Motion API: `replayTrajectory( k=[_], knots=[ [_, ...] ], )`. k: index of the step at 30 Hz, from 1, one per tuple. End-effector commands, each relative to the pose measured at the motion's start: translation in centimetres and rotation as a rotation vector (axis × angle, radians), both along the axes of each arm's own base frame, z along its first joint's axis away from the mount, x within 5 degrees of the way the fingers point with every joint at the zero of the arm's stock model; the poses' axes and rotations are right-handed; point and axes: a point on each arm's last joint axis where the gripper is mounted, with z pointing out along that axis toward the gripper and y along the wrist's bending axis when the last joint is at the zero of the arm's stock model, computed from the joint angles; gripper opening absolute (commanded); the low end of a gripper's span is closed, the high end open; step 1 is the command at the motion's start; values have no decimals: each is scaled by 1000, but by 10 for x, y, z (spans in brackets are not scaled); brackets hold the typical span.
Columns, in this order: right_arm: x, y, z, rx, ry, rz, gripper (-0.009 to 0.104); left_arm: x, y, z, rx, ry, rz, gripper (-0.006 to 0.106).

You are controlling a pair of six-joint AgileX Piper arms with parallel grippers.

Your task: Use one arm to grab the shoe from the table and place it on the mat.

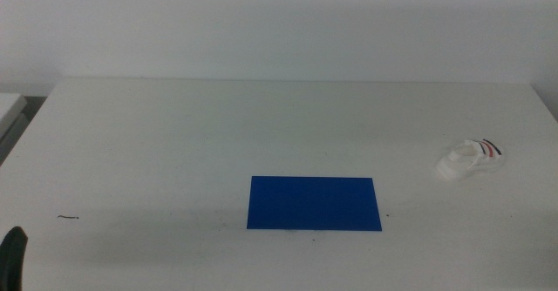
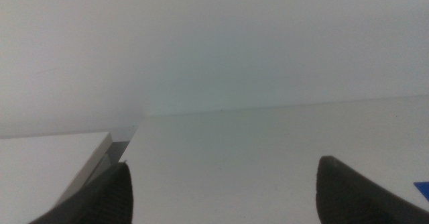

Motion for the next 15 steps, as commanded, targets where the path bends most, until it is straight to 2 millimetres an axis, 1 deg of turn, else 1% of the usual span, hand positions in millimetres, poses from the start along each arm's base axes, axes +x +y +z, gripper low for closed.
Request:
replayTrajectory(
  k=[1, 5, 8, 9, 11, 12, 15],
  knots=[
    [-1, 0, -3, -15, 34, 0, 93, 0, 0, 1, -7, -6, -2, 94],
    [-4, 1, 33, -25, 154, 12, 93, 0, 0, 1, -7, -6, -2, 94],
    [5, 2, 68, -22, 218, 17, 93, 0, 0, 1, -7, -6, -2, 94],
    [10, 2, 85, -18, 222, 20, 93, 0, 0, 1, -7, -6, -2, 94],
    [25, 4, 108, 3, 239, 27, 93, 0, 0, 1, -7, -6, -2, 94],
    [35, 6, 121, 22, 250, 33, 93, 0, 0, 1, -7, -6, -2, 94],
    [72, 10, 147, 74, 315, 48, 93, 0, 0, 1, -7, -6, -2, 94]
  ],
)
